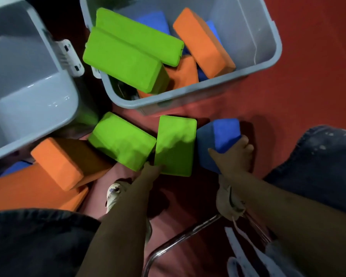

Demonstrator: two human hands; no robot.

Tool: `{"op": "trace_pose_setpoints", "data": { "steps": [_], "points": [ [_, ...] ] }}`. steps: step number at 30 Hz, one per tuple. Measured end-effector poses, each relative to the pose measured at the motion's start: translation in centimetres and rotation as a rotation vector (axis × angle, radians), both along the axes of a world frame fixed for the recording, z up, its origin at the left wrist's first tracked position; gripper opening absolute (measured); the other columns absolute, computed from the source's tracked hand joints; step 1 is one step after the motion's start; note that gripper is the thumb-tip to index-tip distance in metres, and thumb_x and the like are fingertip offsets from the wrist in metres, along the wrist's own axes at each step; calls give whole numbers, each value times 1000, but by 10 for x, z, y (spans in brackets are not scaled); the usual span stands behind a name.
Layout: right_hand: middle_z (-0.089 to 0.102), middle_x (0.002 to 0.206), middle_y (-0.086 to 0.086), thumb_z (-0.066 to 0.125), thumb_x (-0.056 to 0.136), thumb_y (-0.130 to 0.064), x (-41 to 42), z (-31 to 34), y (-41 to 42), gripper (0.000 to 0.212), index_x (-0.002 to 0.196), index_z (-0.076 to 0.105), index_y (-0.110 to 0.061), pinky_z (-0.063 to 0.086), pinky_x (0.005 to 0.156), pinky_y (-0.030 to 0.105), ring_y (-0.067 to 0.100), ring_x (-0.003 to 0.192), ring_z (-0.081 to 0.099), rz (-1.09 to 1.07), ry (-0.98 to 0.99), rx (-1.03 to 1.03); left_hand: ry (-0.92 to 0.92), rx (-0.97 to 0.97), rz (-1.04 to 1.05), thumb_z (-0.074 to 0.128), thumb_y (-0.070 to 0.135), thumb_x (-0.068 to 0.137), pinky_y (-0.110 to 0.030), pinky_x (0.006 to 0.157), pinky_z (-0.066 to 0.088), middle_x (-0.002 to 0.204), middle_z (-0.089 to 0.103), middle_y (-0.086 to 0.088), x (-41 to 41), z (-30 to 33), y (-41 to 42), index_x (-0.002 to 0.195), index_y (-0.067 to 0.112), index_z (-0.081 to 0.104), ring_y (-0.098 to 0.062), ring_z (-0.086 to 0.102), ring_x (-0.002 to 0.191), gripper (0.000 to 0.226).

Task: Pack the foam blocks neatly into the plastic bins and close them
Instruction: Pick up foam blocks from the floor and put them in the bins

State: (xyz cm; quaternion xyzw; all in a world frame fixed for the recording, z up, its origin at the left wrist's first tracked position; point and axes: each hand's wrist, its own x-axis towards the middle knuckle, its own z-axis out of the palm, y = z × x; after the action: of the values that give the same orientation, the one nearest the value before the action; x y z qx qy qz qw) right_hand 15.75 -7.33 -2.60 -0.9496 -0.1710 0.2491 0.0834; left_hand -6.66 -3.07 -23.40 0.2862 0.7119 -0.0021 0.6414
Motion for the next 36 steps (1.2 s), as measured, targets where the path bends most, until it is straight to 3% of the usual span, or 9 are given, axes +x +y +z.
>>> {"op": "trace_pose_setpoints", "data": {
  "steps": [5,8,12,15,18,22,26,32,36],
  "points": [
    [32,137,18,80,65,-47,-12,-4,3,104,141,21,-7,40,93,48,39,124,39,-47,26,-23,-43,-21,107,81,47,38,-50,78,58,111,66,-16,13,2,-1,118,7,56,-30,67,94,94],
    [31,136,17,80,64,-48,-13,-4,0,105,140,20,-8,40,92,49,40,123,39,-26,26,-34,-30,-46,107,83,59,34,-41,62,57,115,61,-19,28,28,-4,124,2,50,-34,66,95,111],
    [33,134,16,81,63,-48,-8,-3,-2,103,138,23,-8,41,90,49,39,119,41,-8,-12,-39,45,-54,27,83,76,20,-48,87,55,131,48,-11,36,7,-21,134,15,36,-31,56,115,137],
    [33,132,15,81,62,-47,-5,1,-5,102,137,24,-10,42,90,50,39,117,42,25,-16,-44,70,-32,-172,76,77,22,-42,95,51,134,49,-10,53,39,-17,134,16,43,-29,54,119,132],
    [35,130,15,82,60,-46,-4,9,-9,98,133,27,-11,43,91,51,40,116,42,27,-15,-44,194,0,-362,76,73,42,-40,103,44,136,46,-18,74,103,-6,133,8,43,-33,49,124,116],
    [43,120,14,82,55,-47,-4,25,-15,90,123,35,-11,45,88,49,40,110,48,-6,-42,15,347,31,-393,73,63,66,-38,109,30,145,31,-17,94,142,-1,142,9,32,-34,34,134,103],
    [44,123,14,79,59,-49,-3,50,-14,84,122,37,-13,43,88,50,38,115,47,9,-28,27,364,194,-418,77,56,62,-35,106,35,138,35,-16,95,185,0,138,9,28,-33,41,128,101],
    [44,126,13,77,61,-54,5,115,-22,89,130,35,-18,41,92,47,34,119,46,51,-40,183,248,559,-516,79,41,66,-37,91,47,119,57,-17,66,279,3,115,6,38,-32,57,112,73],
    [44,127,15,78,63,-50,25,171,-28,94,139,31,-21,41,94,47,37,119,47,44,-62,389,131,787,-549,66,55,57,-37,96,47,126,56,-13,59,349,0,144,28,29,-30,56,115,99]
  ]
}}
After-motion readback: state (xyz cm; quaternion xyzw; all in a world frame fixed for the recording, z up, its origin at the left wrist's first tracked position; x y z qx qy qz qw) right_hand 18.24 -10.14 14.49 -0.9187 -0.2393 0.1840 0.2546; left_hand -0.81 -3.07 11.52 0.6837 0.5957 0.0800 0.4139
